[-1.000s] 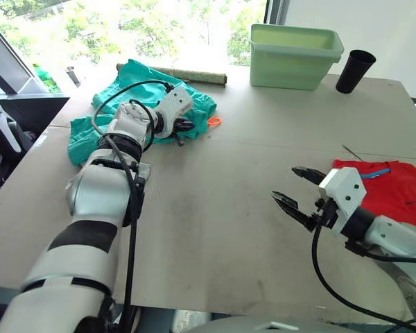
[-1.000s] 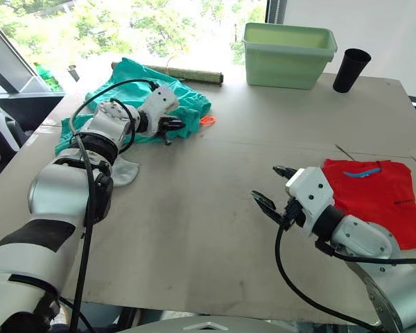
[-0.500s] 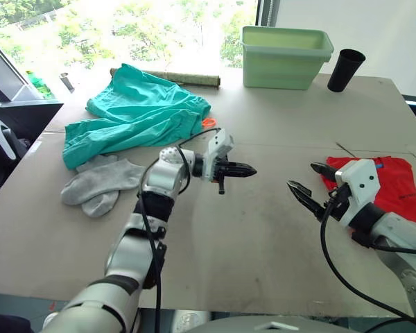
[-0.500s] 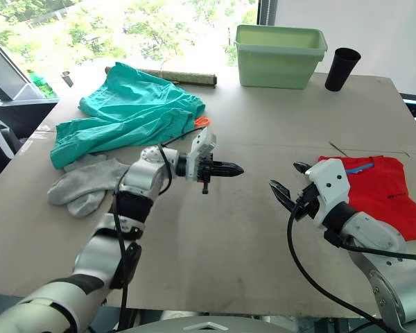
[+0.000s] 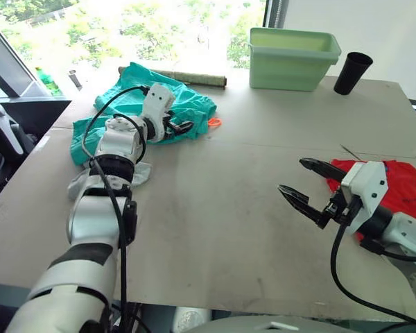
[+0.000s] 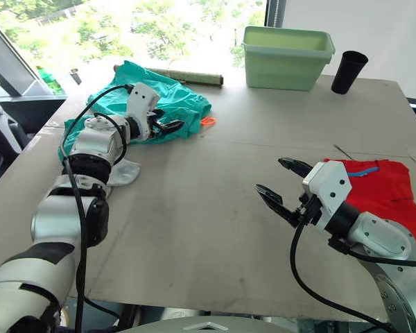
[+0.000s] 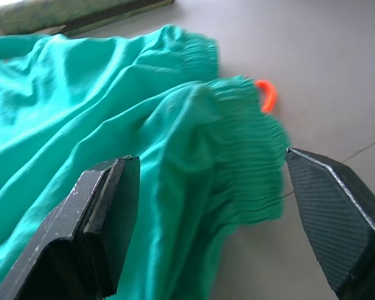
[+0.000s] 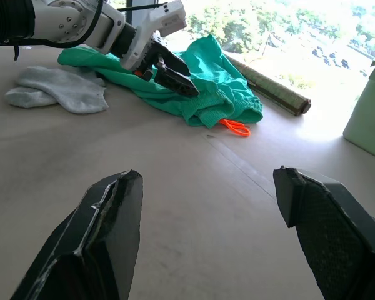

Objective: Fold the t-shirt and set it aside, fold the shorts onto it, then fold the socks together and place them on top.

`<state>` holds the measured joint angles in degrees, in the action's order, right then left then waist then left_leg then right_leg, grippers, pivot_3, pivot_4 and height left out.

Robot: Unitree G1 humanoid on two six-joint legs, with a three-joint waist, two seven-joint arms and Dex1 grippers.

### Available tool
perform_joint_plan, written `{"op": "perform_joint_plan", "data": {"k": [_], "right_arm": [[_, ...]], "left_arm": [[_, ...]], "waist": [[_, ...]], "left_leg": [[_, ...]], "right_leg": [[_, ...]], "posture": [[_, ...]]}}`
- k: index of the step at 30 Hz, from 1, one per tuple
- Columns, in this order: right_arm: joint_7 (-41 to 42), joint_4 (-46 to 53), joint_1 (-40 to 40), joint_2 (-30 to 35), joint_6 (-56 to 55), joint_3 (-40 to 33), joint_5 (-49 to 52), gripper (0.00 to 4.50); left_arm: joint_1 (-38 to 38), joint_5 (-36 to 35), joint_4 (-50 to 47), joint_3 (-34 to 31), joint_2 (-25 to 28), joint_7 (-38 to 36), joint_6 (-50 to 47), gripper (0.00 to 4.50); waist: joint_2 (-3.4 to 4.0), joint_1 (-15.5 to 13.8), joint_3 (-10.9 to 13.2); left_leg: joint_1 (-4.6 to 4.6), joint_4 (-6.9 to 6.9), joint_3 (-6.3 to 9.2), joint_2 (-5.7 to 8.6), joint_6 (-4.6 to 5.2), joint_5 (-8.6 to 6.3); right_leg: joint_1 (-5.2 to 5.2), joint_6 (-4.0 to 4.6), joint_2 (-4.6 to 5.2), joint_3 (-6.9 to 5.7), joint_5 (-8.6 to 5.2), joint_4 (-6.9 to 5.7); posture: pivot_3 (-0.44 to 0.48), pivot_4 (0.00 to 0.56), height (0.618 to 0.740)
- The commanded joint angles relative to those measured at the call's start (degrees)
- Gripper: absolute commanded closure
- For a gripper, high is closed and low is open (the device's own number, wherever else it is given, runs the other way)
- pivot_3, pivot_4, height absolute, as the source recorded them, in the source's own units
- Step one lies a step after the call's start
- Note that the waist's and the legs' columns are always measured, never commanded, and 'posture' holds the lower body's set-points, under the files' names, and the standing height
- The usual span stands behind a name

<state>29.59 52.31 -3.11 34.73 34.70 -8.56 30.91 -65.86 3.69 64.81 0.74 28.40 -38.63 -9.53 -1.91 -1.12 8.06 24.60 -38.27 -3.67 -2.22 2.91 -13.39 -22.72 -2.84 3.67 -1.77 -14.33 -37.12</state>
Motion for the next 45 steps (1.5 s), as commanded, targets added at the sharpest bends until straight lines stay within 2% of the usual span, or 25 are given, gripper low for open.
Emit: {"op": "perform_joint_plan", "data": {"k": [1,5,10,11,14,17,18,20,23,25,27,28,31,32,34,39,45], "right_arm": [[-1.2,2.6,0.6,0.8,0.3,0.2,0.2,0.93],[-2.9,4.0,0.2,1.2,1.5,0.1,-0.1,0.93],[-4.0,4.4,-0.7,1.5,2.1,-0.6,-0.4,0.93],[-4.1,4.3,-0.7,1.6,2.1,-0.7,-0.4,0.93],[-4.7,3.5,-0.6,1.2,2.7,-0.7,0.3,0.93],[-5.8,2.4,-0.2,0.6,3.7,-0.7,0.7,0.93],[-6.5,1.9,0.0,0.4,4.3,-0.8,0.5,0.93],[-7.8,0.1,0.2,-0.1,6.1,-1.0,0.9,0.93],[-8.6,-1.9,-0.4,0.1,8.7,-0.9,0.8,0.93],[-9.4,-4.2,-1.2,1.4,11.4,-0.6,-0.7,0.93],[-8.2,-5.7,-2.1,2.9,11.9,-0.5,-1.3,0.93],[-7.4,-6.0,-2.5,3.5,11.8,-0.6,-1.2,0.93],[-4.0,-5.9,-3.7,6.7,9.6,1.3,-3.1,0.17],[-2.5,-5.8,-4.3,8.1,8.7,2.3,-4.0,0.01],[-0.6,-5.8,-5.3,9.2,8.0,3.0,-3.9,0.00],[-1.2,-6.4,-0.8,3.0,14.1,0.9,7.7,0.00],[-4.3,-10.5,5.0,-1.6,21.4,2.8,15.5,0.00]], "left_arm": [[-4.1,2.7,6.2,1.1,-1.4,4.1,4.7,0.49],[-5.3,1.5,9.0,-0.6,-2.1,2.7,5.6,1.66],[-4.8,-1.4,9.4,-3.9,-2.6,-0.9,6.0,4.13],[-4.7,-2.0,9.3,-4.6,-2.7,-0.9,6.0,4.42],[-4.3,-5.2,6.6,-6.5,-4.3,-9.0,8.7,4.42],[-1.4,-8.3,-0.6,-5.8,-7.0,-19.7,8.2,4.42],[1.3,-8.8,-5.9,-4.1,-7.9,-23.2,7.4,4.42],[10.9,-13.2,-25.7,0.2,-10.0,-29.2,-0.1,4.42],[24.0,-17.7,-50.6,6.4,-10.5,-30.3,-13.2,4.42],[29.8,-19.6,-60.6,9.0,-10.4,-27.3,-23.8,4.42],[34.0,-21.2,-67.3,11.4,-8.6,-27.1,-30.1,4.42],[35.2,-22.7,-69.1,11.0,-8.2,-26.5,-33.0,4.42],[37.2,-26.3,-71.8,7.4,-4.7,-26.8,-35.7,3.57],[37.7,-28.1,-72.9,5.6,-3.1,-27.7,-36.1,3.14],[38.5,-31.2,-74.6,3.4,0.2,-29.7,-37.3,2.26],[42.7,-33.5,-74.9,1.4,12.9,-38.5,-34.1,2.26],[44.7,-33.1,-71.8,-0.3,17.7,-40.7,-28.5,2.26]], "waist": [[-0.01,-0.1,0.0],[-0.01,0.3,0.0],[-0.01,0.4,0.0],[-0.01,0.4,0.0],[-0.01,0.2,0.0],[-0.01,0.0,0.0],[-0.01,0.1,0.0],[0.10,0.5,-0.1],[0.15,1.0,-0.1],[0.16,1.3,-0.1],[0.16,1.3,-0.1],[0.18,1.3,-0.1],[0.23,1.3,-0.1],[0.25,1.4,0.0],[0.21,1.7,0.0],[0.25,1.9,0.0],[0.23,0.8,0.0]], "left_leg": [[0.05,-0.02,0.03,0.00,0.00,0.00],[0.09,-0.02,0.00,0.00,0.05,-0.03],[0.05,0.00,0.01,-0.04,0.05,-0.04],[0.05,0.00,0.01,-0.04,0.05,-0.03],[0.06,-0.02,0.01,-0.03,0.05,-0.04],[0.11,-0.04,0.03,-0.02,0.05,-0.03],[0.11,-0.04,0.02,-0.02,0.05,-0.03],[0.09,-0.03,-0.03,-0.01,0.05,-0.03],[-0.01,0.00,-0.14,-0.11,-0.09,0.04],[-0.01,0.01,-0.13,-0.13,-0.10,0.04],[-0.05,0.00,-0.09,-0.15,0.15,-0.10],[-0.10,-0.01,-0.08,-0.15,0.16,-0.10],[-0.38,-0.01,-0.11,-0.15,0.16,-0.09],[-0.65,0.00,-0.11,-0.13,0.16,-0.10],[-0.81,0.04,-0.17,-0.14,0.16,-0.10],[-0.86,0.23,-0.34,-0.24,0.14,-0.11],[-0.76,0.26,-0.42,-0.17,0.14,-0.11]], "right_leg": [[0.00,0.00,0.01,-0.03,0.00,0.05],[-0.01,-0.01,0.02,-0.01,0.01,0.11],[-0.02,-0.01,-0.01,-0.06,0.01,0.07],[-0.02,-0.01,-0.01,-0.05,0.01,0.06],[-0.01,-0.01,0.01,-0.05,0.01,0.06],[0.00,0.00,0.06,-0.09,0.01,0.08],[0.00,0.00,0.11,-0.08,0.01,0.08],[0.00,0.00,0.13,0.00,0.01,0.11],[0.01,0.01,0.21,0.23,0.01,0.05],[-0.01,0.01,0.20,0.23,0.01,0.04],[-0.01,0.01,0.15,0.22,0.01,-0.06],[0.00,0.01,0.14,0.21,0.01,-0.10],[0.09,0.05,0.12,0.31,-0.03,-0.29],[0.27,0.22,0.06,0.47,-0.13,-0.32],[0.34,0.25,0.05,0.56,-0.16,-0.31],[0.24,0.25,-0.06,0.82,-0.15,-0.31],[0.15,0.27,0.17,0.80,-0.15,-0.12]], "posture": [[0.000,0.150,0.740],[0.000,0.150,0.740],[0.000,0.150,0.740],[0.000,0.150,0.740],[0.000,0.150,0.740],[0.000,0.150,0.740],[0.000,0.150,0.740],[0.000,0.150,0.740],[0.000,0.150,0.740],[0.000,0.150,0.740],[0.000,0.150,0.740],[0.000,0.150,0.740],[0.000,0.150,0.740],[0.000,0.150,0.740],[0.000,0.150,0.740],[0.000,0.150,0.740],[0.000,0.150,0.740]]}}
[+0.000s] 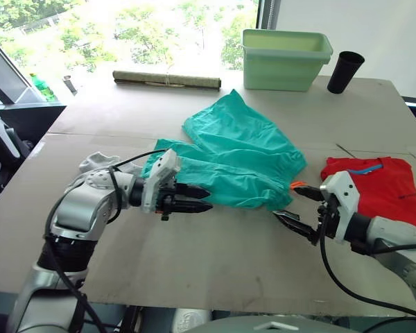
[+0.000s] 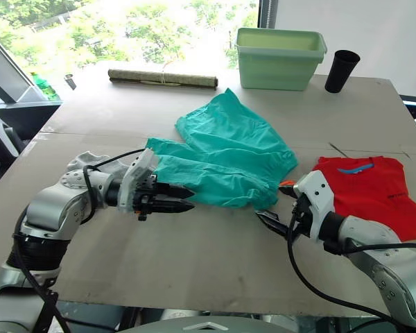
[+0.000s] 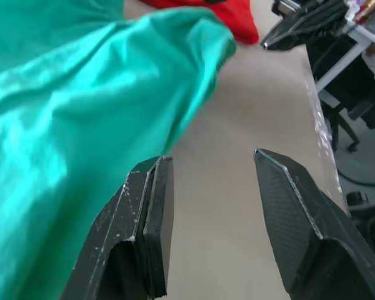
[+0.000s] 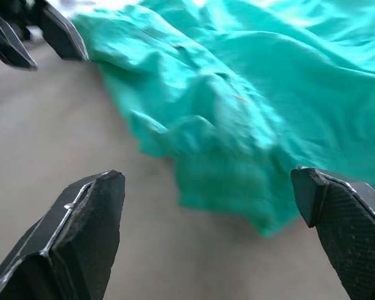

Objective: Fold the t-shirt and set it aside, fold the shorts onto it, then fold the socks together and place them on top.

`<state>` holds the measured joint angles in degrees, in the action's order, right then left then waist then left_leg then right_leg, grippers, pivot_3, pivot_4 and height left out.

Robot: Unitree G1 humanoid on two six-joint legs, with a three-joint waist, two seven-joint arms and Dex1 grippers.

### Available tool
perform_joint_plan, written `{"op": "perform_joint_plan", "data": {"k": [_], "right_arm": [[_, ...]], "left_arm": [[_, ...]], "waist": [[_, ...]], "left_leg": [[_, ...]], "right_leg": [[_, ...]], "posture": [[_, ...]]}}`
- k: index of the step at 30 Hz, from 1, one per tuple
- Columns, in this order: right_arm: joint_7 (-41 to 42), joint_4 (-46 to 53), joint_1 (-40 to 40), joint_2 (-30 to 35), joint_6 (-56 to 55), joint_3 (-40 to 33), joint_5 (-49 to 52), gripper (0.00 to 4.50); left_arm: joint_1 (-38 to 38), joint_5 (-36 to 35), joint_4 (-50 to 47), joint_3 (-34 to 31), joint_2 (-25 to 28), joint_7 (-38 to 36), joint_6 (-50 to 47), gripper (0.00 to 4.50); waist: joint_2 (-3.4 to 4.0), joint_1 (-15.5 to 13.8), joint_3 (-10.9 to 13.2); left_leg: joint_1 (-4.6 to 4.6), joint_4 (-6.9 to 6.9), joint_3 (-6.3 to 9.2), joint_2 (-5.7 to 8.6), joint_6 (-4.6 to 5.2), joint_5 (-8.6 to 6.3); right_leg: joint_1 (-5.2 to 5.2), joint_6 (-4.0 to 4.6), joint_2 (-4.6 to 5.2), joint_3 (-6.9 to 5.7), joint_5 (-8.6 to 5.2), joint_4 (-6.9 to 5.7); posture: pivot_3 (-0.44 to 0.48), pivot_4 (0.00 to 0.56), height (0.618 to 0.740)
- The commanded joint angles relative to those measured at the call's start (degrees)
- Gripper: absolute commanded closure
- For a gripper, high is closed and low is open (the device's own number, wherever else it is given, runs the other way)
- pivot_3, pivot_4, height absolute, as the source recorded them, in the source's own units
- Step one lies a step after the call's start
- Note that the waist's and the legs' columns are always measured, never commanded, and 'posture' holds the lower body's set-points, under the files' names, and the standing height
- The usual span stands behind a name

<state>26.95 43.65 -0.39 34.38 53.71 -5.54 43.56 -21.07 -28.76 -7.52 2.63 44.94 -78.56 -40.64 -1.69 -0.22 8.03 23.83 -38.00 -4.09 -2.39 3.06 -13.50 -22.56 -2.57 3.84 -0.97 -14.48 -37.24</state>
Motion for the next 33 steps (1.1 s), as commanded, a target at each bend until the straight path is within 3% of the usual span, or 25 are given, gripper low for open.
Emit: {"op": "perform_joint_plan", "data": {"k": [1,5,12,17,22,31,33], "right_arm": [[-2.7,-4.3,3.8,-1.9,3.3,1.0,1.7,0.00],[-7.8,-13.5,10.5,-8.5,6.8,-1.0,3.8,0.00],[-9.0,-13.2,11.7,-8.8,13.2,-2.8,9.2,0.00],[-10.2,-13.4,12.6,-8.9,15.7,-8.1,16.4,0.00],[-14.5,-18.9,15.4,-11.6,15.0,-12.1,20.3,0.00],[-9.0,-19.1,14.7,-5.1,15.5,-1.2,13.1,0.00],[-8.3,-19.0,14.6,-4.8,15.2,-0.8,12.8,0.52]], "left_arm": [[0.5,-0.3,0.9,-2.6,1.5,-0.5,4.0,2.26],[1.9,-1.6,2.0,-5.9,1.8,2.1,3.8,2.26],[2.2,-1.0,6.8,-8.1,2.1,3.8,5.7,2.26],[1.9,-1.3,7.6,-8.1,1.9,4.4,5.9,2.26],[1.3,-2.0,6.8,-7.9,1.1,5.7,5.1,2.26],[2.6,-5.1,0.6,-8.1,2.8,3.9,4.0,2.26],[3.1,-6.5,-1.4,-8.1,3.6,2.3,3.4,2.19]], "waist": [[0.00,-0.1,0.0],[-0.02,0.0,0.0],[-0.01,-0.3,0.0],[-0.01,-0.3,0.0],[-0.01,-0.1,0.0],[-0.01,0.7,0.0],[0.00,0.9,0.0]], "left_leg": [[0.00,0.00,-0.02,0.01,0.00,0.00],[0.02,0.00,-0.12,0.05,0.01,-0.01],[0.02,0.49,-0.14,0.11,0.01,0.00],[0.02,0.57,-0.18,0.13,0.01,0.00],[0.02,0.57,-0.18,0.12,0.01,0.00],[0.02,0.62,-0.20,0.14,0.02,0.00],[0.02,0.62,-0.20,0.13,0.02,0.00]], "right_leg": [[0.00,0.00,0.05,0.00,0.01,0.05],[-0.06,0.02,0.23,0.02,0.02,0.10],[-0.12,-0.17,0.19,-0.02,0.13,0.20],[-0.13,-0.20,0.16,-0.03,0.14,0.28],[-0.13,-0.20,0.16,-0.01,0.14,0.28],[-0.14,-0.21,0.15,0.02,0.14,0.30],[-0.14,-0.21,0.15,0.03,0.14,0.30]], "posture": [[0.000,0.150,0.740],[0.000,0.150,0.740],[0.000,0.150,0.740],[0.000,0.150,0.740],[0.000,0.150,0.740],[0.000,0.150,0.740],[0.000,0.150,0.740]]}}
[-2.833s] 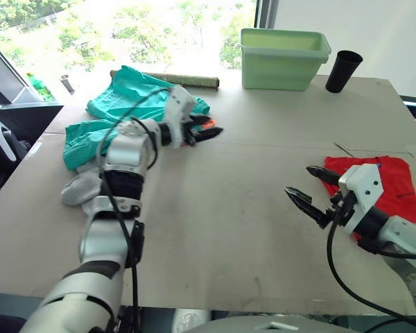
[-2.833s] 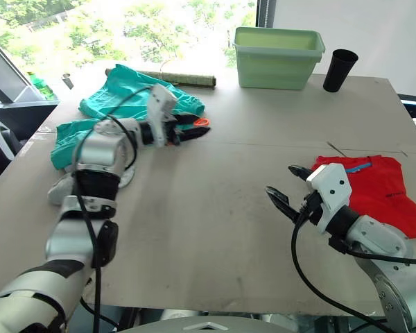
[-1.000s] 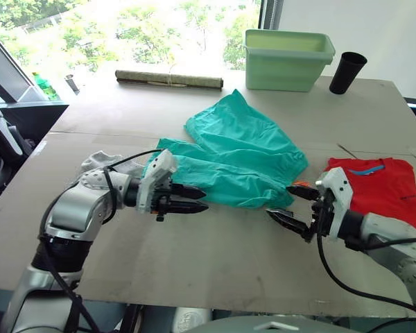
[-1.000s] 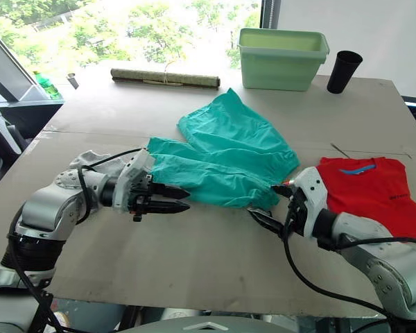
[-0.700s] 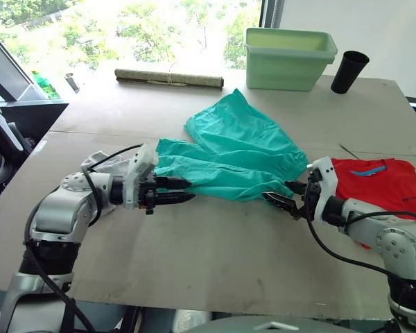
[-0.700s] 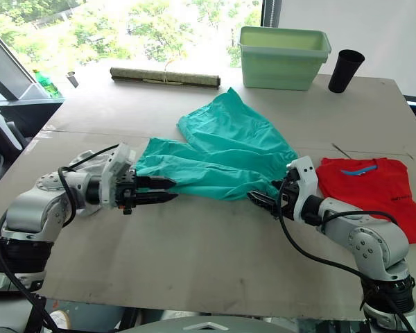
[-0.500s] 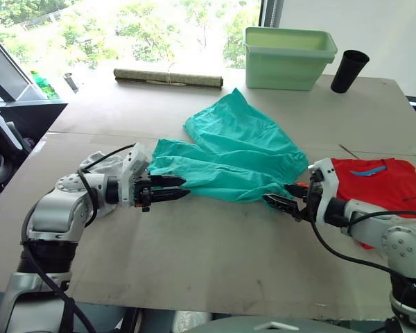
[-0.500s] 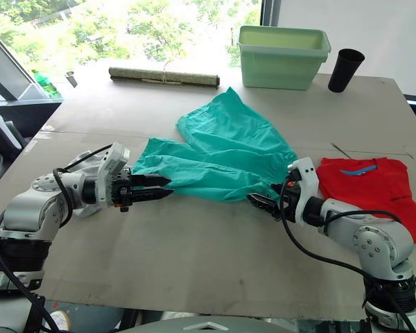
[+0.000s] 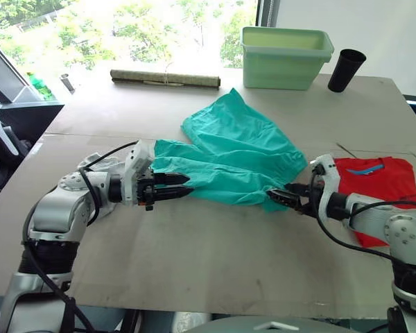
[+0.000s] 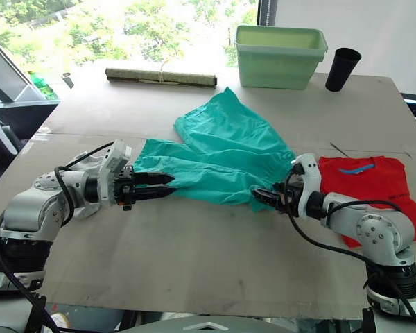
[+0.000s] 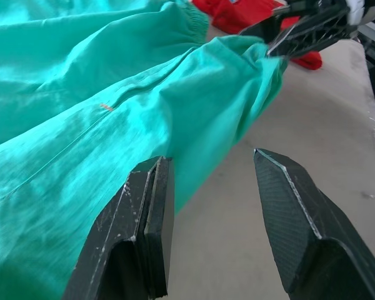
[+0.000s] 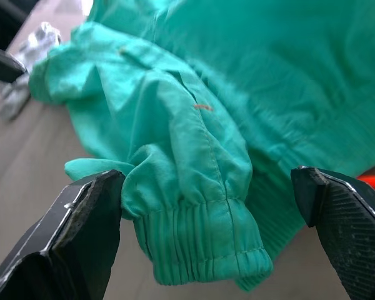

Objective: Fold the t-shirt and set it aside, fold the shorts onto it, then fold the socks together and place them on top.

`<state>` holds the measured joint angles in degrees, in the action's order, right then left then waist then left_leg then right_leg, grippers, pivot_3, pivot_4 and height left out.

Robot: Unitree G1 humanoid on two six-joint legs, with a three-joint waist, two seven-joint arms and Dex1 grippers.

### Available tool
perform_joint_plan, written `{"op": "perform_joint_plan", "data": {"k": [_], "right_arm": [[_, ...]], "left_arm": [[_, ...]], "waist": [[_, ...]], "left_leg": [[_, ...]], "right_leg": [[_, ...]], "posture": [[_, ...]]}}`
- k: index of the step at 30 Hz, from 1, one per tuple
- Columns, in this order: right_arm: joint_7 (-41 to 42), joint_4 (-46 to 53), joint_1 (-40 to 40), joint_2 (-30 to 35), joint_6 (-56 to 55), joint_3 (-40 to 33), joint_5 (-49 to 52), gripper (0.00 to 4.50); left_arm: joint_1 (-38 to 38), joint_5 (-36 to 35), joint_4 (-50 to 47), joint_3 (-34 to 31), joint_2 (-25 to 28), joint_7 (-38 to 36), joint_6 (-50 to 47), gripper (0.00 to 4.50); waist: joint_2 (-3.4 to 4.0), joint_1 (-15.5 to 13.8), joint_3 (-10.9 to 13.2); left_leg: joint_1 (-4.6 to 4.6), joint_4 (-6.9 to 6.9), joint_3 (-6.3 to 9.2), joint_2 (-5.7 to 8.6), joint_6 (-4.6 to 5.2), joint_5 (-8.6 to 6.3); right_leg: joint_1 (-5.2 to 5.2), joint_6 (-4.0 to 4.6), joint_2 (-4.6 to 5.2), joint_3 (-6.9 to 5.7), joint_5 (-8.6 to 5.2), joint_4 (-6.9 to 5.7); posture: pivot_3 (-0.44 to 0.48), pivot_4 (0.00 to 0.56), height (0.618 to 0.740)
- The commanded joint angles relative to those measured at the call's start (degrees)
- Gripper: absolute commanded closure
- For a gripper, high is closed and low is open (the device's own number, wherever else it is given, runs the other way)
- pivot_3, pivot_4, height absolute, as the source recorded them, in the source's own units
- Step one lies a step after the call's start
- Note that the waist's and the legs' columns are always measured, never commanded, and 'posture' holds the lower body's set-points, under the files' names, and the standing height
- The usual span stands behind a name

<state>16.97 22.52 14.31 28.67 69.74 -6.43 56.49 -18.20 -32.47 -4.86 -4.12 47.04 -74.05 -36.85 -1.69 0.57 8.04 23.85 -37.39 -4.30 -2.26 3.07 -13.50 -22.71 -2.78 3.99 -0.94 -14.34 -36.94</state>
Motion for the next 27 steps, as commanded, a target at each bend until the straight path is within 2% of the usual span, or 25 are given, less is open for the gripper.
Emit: {"op": "perform_joint_plan", "data": {"k": [1,4,7,8,9,10,14,17,22,27], "right_arm": [[2.0,2.2,-0.1,1.4,-1.1,0.6,-0.7,0.81],[3.3,2.7,-0.4,2.5,-1.8,1.6,-2.1,2.25],[4.9,4.7,-1.2,4.1,-3.1,2.5,-3.6,3.50],[5.3,6.0,-1.7,4.9,-4.2,2.6,-4.7,3.60],[5.8,7.3,-2.2,5.7,-5.5,2.7,-5.7,4.19],[6.4,8.6,-2.8,6.6,-7.3,2.8,-7.2,4.46],[11.8,15.6,-6.7,11.4,-18.2,4.0,-14.6,4.50],[14.3,18.7,-9.4,14.2,-24.2,5.9,-19.8,4.50],[17.0,20.0,-12.7,14.8,-31.1,7.5,-24.9,4.50],[22.7,20.7,-17.6,18.5,-41.4,8.8,-32.4,4.50]], "left_arm": [[0.7,-3.1,-5.1,-1.1,2.0,-3.0,0.0,2.19],[1.6,-3.0,-7.1,-0.3,2.9,-4.5,1.3,2.19],[1.6,-3.2,-7.8,-0.1,2.8,-4.5,1.1,2.19],[1.6,-3.2,-7.8,-0.1,2.7,-4.4,1.0,2.19],[1.6,-3.8,-7.7,-0.4,2.6,-4.3,0.4,1.94],[1.5,-4.3,-7.6,-0.7,2.4,-4.1,-0.1,1.68],[-0.9,-0.9,-1.9,-2.3,0.4,0.5,4.3,0.12],[-5.2,4.3,8.3,-1.4,1.8,1.1,10.0,0.05],[-13.8,11.9,25.0,3.0,3.5,-2.3,16.5,0.05],[-21.1,17.7,36.6,7.4,1.8,-5.1,21.8,0.05]], "waist": [[0.00,0.1,0.0],[0.01,0.1,0.0],[0.01,0.1,0.0],[0.01,0.0,0.0],[0.01,0.0,0.0],[0.01,-0.1,0.0],[0.04,-0.3,0.0],[0.00,-0.4,0.0],[-0.03,-0.2,0.0],[-0.10,-0.8,0.0]], "left_leg": [[0.00,0.00,0.00,0.00,0.00,0.00],[-0.01,0.00,-0.01,0.00,0.00,0.00],[-0.01,0.00,-0.01,0.00,0.00,0.00],[-0.01,0.00,-0.01,0.00,0.00,0.00],[-0.01,0.00,-0.01,0.00,0.00,0.00],[0.01,0.00,-0.01,0.00,0.00,0.00],[0.01,0.00,0.00,0.02,0.00,0.00],[0.01,-0.01,0.02,0.00,0.00,0.00],[-0.01,-0.03,-0.03,-0.01,0.00,0.00],[0.04,-0.03,-0.05,0.02,0.00,0.00]], "right_leg": [[0.00,0.00,0.00,0.00,0.00,0.00],[0.00,0.04,0.01,0.01,-0.03,0.01],[0.00,0.05,0.01,0.01,-0.03,0.02],[0.00,0.05,0.01,0.00,-0.03,0.03],[0.00,0.04,0.01,0.00,-0.03,0.04],[0.00,0.04,0.01,-0.01,-0.04,0.07],[0.00,0.02,0.02,-0.01,-0.04,0.10],[0.00,-0.01,-0.07,-0.03,-0.03,0.10],[0.00,-0.02,-0.20,0.03,-0.03,0.11],[-0.01,-0.03,-0.19,0.05,-0.03,0.14]], "posture": [[0.000,0.150,0.740],[0.000,0.150,0.740],[0.000,0.150,0.740],[0.000,0.150,0.740],[0.000,0.150,0.740],[0.000,0.150,0.740],[0.000,0.150,0.740],[0.000,0.150,0.740],[0.000,0.150,0.740],[0.000,0.150,0.740]]}}
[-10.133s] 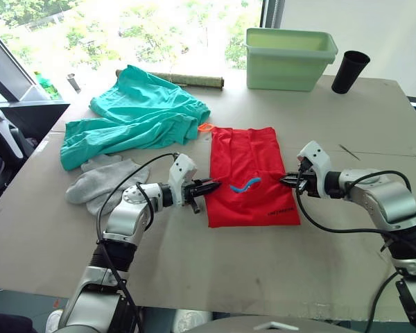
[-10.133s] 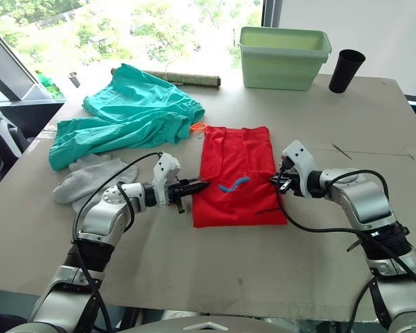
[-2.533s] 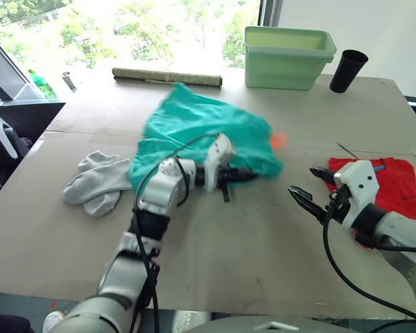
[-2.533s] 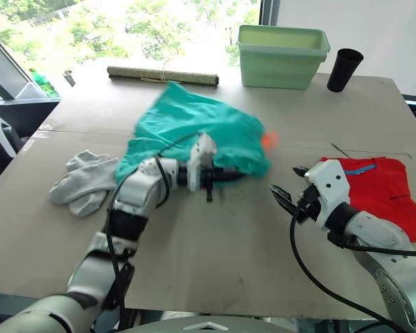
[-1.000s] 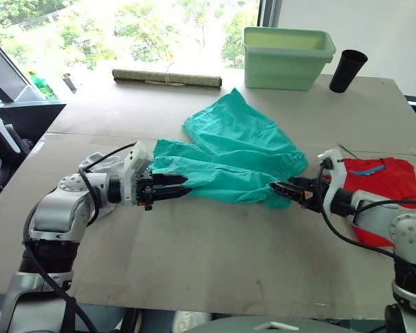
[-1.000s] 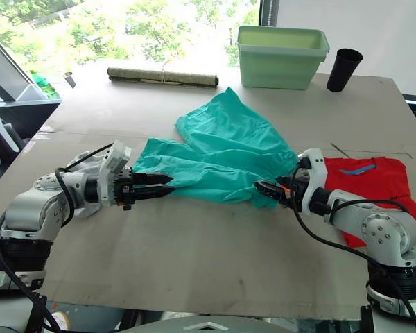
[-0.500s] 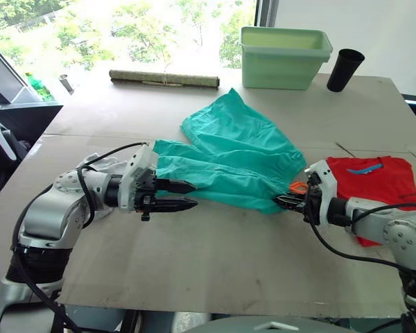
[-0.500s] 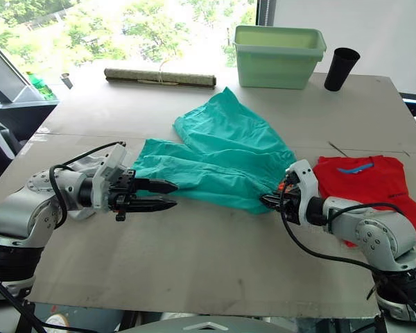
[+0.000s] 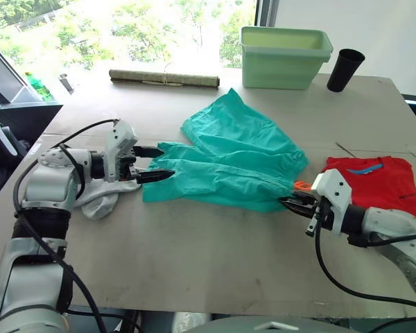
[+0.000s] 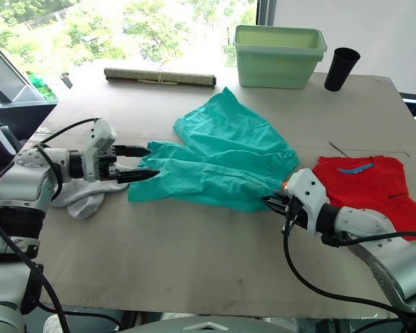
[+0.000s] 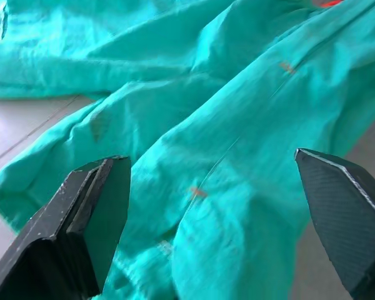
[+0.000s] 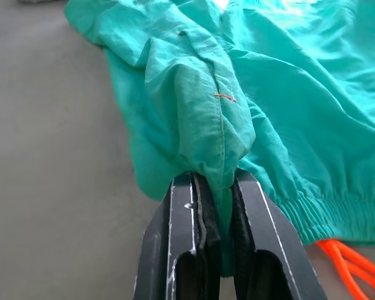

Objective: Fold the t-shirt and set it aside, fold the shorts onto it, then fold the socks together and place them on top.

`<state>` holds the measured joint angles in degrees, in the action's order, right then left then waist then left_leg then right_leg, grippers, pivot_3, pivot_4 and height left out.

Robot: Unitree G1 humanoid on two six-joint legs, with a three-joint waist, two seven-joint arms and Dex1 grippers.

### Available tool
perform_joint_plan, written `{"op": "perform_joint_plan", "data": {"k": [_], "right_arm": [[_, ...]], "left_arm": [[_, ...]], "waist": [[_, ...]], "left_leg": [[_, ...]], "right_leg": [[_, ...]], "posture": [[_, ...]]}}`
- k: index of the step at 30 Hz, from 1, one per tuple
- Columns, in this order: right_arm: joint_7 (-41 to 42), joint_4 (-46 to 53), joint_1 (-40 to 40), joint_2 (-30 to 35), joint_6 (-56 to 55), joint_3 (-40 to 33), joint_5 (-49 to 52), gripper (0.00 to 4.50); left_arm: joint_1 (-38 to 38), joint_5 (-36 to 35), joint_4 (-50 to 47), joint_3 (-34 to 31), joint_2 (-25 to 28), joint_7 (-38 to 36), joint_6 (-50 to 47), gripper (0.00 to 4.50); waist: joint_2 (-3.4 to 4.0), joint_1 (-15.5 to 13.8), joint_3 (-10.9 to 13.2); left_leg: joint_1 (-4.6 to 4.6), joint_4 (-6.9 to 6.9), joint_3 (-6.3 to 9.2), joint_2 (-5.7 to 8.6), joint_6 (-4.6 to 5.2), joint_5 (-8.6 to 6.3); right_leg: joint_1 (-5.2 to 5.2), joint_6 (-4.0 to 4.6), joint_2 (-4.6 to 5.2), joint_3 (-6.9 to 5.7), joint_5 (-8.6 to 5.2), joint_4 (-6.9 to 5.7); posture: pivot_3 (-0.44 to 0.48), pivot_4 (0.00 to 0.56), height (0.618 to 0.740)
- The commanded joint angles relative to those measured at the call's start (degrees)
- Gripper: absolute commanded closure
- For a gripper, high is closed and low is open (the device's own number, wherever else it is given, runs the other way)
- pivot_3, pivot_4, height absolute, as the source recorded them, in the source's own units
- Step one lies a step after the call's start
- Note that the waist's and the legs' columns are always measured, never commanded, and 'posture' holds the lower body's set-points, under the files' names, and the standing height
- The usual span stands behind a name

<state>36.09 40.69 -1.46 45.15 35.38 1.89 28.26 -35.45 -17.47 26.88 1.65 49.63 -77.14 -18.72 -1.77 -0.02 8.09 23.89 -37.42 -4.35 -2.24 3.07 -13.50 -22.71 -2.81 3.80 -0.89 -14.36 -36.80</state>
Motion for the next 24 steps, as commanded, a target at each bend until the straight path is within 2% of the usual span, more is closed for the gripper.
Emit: {"op": "perform_joint_plan", "data": {"k": [1,10,13,14,15,16,17,18,20,24], "right_arm": [[4.2,2.5,-2.4,2.2,-8.5,0.8,-5.1,4.50],[4.9,2.0,-5.7,0.5,-13.5,0.7,-9.3,4.50],[4.6,1.4,-7.3,0.3,-14.4,-0.4,-10.5,4.50],[4.4,1.0,-7.6,0.1,-14.7,-0.9,-11.0,4.50],[4.3,0.6,-7.9,0.1,-15.1,-1.4,-11.3,4.50],[4.2,0.3,-8.1,0.1,-15.4,-1.8,-11.5,4.50],[4.1,-0.1,-8.3,-0.1,-15.6,-2.4,-11.5,4.50],[4.2,-0.5,-8.3,-0.2,-15.8,-2.9,-11.5,4.50],[4.4,-1.2,-8.1,-0.5,-16.1,-3.8,-11.3,4.50],[5.2,-2.7,-7.2,-0.6,-16.5,-5.2,-11.1,4.50]], "left_arm": [[-5.2,3.9,7.0,2.5,-1.4,-2.2,4.9,0.05],[-13.4,13.4,22.3,8.4,-7.2,-3.2,15.8,0.05],[-14.7,14.6,25.1,8.8,-7.9,-4.6,18.2,1.37],[-14.8,14.5,25.4,8.6,-7.8,-5.5,18.5,2.04],[-14.9,14.1,25.6,8.1,-7.7,-6.2,18.5,2.39],[-15.1,13.8,25.8,7.6,-7.5,-6.4,18.3,2.56],[-15.2,13.3,26.0,6.9,-7.2,-6.7,18.1,3.10],[-15.3,12.7,26.0,6.2,-6.9,-7.4,17.8,3.33],[-15.2,11.6,25.5,4.9,-6.3,-8.9,16.2,4.36],[-14.6,9.1,22.7,2.3,-5.1,-10.9,11.4,4.44]], "waist": [[-0.03,-0.4,0.0],[-0.09,-0.7,0.0],[-0.10,-0.7,0.0],[-0.10,-0.7,0.0],[-0.10,-0.7,0.0],[-0.10,-0.7,0.0],[-0.10,-0.7,0.0],[-0.10,-0.7,0.0],[-0.11,-0.7,0.0],[-0.11,-0.7,0.0]], "left_leg": [[0.00,0.00,0.00,0.01,0.00,0.00],[0.02,-0.06,0.00,-0.01,0.00,0.00],[0.02,-0.06,0.01,-0.02,0.00,0.00],[0.02,-0.05,0.01,-0.02,0.00,0.00],[0.02,-0.06,0.01,-0.02,0.00,0.00],[0.02,-0.06,0.01,-0.03,0.00,0.00],[0.02,-0.06,0.01,-0.03,0.00,0.00],[0.02,-0.06,0.02,-0.04,0.00,0.00],[0.02,-0.06,0.01,-0.04,0.00,0.00],[0.02,-0.07,0.02,-0.06,0.00,0.00]], "right_leg": [[0.01,0.00,0.00,0.00,0.00,0.00],[0.01,-0.01,-0.05,0.00,0.01,-0.01],[0.01,-0.02,-0.06,0.00,0.01,-0.01],[0.01,-0.02,-0.06,0.00,0.01,-0.01],[0.01,-0.02,-0.06,0.00,0.01,-0.01],[0.01,-0.02,-0.06,0.00,0.01,-0.02],[0.00,-0.02,-0.06,0.00,0.01,-0.02],[0.00,-0.02,-0.06,-0.01,0.01,-0.02],[0.01,-0.02,-0.06,-0.01,0.01,-0.02],[0.01,-0.02,-0.07,-0.01,0.01,-0.03]], "posture": [[0.000,0.150,0.740],[0.000,0.150,0.740],[0.000,0.150,0.740],[0.000,0.150,0.740],[0.000,0.150,0.740],[0.000,0.150,0.740],[0.000,0.150,0.740],[0.000,0.150,0.740],[0.000,0.150,0.740],[0.000,0.150,0.740]]}}
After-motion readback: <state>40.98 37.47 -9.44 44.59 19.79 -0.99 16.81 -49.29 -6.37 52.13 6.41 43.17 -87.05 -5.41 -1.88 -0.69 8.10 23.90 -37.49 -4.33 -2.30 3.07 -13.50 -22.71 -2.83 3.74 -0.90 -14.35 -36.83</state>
